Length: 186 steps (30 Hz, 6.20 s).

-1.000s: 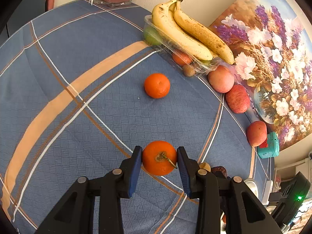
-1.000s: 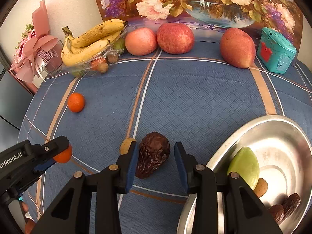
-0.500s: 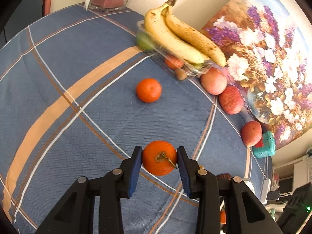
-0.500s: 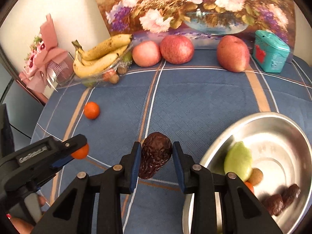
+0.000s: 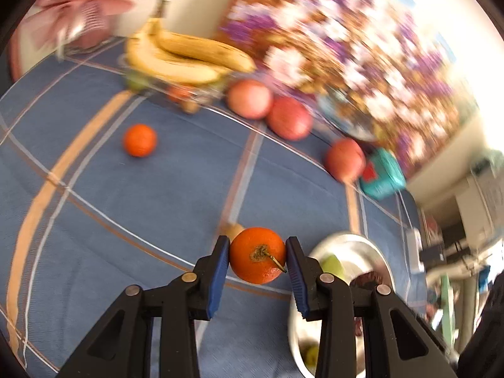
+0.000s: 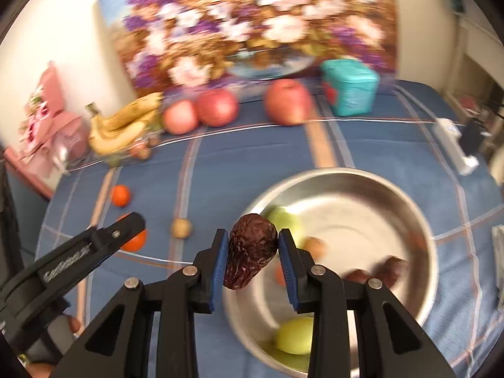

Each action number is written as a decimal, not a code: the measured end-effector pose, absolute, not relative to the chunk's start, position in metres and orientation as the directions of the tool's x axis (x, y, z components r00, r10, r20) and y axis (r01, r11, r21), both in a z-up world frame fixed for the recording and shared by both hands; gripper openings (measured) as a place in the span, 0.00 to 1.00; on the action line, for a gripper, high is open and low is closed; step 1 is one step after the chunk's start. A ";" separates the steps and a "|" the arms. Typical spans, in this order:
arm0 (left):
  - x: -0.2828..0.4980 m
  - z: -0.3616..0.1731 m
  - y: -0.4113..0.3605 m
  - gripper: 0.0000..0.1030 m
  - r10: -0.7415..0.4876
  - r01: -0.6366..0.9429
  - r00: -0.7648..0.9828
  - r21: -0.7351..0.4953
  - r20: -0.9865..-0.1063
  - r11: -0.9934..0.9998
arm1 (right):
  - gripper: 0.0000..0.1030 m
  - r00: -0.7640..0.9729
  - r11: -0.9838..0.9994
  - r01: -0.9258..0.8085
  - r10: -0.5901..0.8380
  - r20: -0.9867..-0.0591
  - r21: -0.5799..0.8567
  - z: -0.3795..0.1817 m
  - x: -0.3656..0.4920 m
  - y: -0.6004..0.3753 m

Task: Organize fruits
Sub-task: 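Carry the tangerine and date over the steel plate and open both tools, then move both open tools away from the plate toward the last fruits, then grasp the last tangerine with the left tool while the right tool grasps a small brown fruit, then carry both fruits over the steel plate and open both tools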

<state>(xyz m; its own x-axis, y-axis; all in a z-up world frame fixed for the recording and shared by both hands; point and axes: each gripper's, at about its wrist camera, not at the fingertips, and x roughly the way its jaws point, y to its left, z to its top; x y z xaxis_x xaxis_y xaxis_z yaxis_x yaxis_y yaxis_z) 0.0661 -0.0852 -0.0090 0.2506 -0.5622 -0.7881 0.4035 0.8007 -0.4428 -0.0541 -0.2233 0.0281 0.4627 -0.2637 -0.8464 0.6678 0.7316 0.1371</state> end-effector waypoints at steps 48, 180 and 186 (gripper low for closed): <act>0.102 -0.032 -0.065 1.00 -0.261 0.338 0.426 -0.115 -0.866 0.934 | 0.94 0.355 0.674 0.738 -0.354 -0.865 0.026 0.008 -0.073 -0.258; 0.010 -0.006 -0.088 0.39 -0.518 0.468 0.092 -0.422 -0.851 0.777 | 0.25 0.434 0.805 0.586 -0.218 -0.874 0.090 0.025 -0.083 -0.173; -0.012 -0.009 -0.109 0.39 -0.546 0.488 0.073 -0.448 -0.834 0.749 | 0.25 0.381 0.771 0.636 -0.284 -0.880 0.027 0.025 -0.099 -0.185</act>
